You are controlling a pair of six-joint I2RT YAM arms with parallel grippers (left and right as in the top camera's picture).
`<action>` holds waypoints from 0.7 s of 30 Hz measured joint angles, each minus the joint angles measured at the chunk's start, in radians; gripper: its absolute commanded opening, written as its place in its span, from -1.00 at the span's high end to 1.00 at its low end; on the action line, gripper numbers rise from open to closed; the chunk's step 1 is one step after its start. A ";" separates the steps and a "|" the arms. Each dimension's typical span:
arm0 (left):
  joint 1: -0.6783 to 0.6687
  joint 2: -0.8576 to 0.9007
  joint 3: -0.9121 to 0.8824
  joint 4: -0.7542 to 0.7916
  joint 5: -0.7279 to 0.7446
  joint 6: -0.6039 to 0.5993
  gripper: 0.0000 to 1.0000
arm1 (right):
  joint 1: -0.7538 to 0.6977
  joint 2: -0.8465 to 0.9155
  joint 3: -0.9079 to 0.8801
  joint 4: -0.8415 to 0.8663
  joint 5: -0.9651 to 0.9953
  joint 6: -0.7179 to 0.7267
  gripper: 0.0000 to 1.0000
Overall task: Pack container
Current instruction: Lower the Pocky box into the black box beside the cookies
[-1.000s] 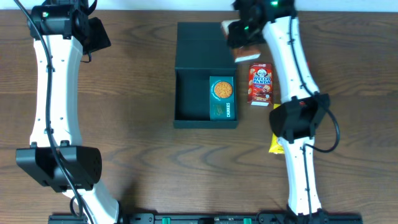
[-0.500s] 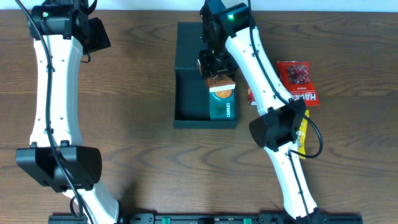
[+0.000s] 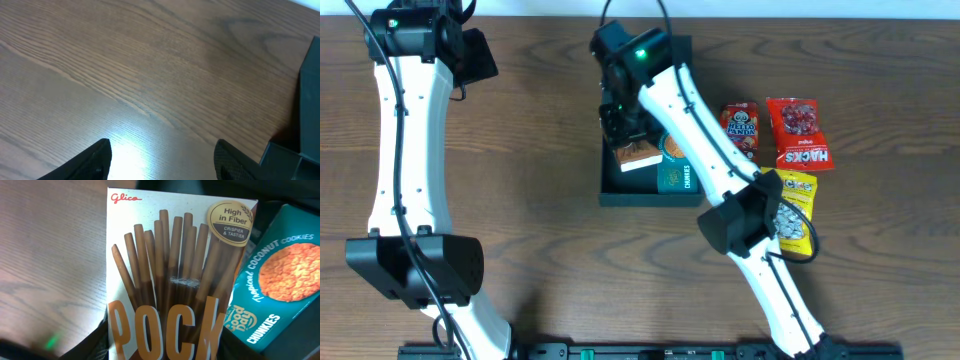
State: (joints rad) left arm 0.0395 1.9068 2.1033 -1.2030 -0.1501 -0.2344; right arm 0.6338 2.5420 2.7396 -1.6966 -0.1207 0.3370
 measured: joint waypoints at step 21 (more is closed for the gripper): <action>0.000 0.000 0.000 0.000 0.000 0.000 -0.34 | 0.016 -0.008 -0.183 0.121 0.077 0.137 -0.78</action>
State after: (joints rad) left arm 0.0395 1.9068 2.1033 -1.2030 -0.1497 -0.2344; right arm 0.6495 2.5343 2.5568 -1.5753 -0.0441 0.4736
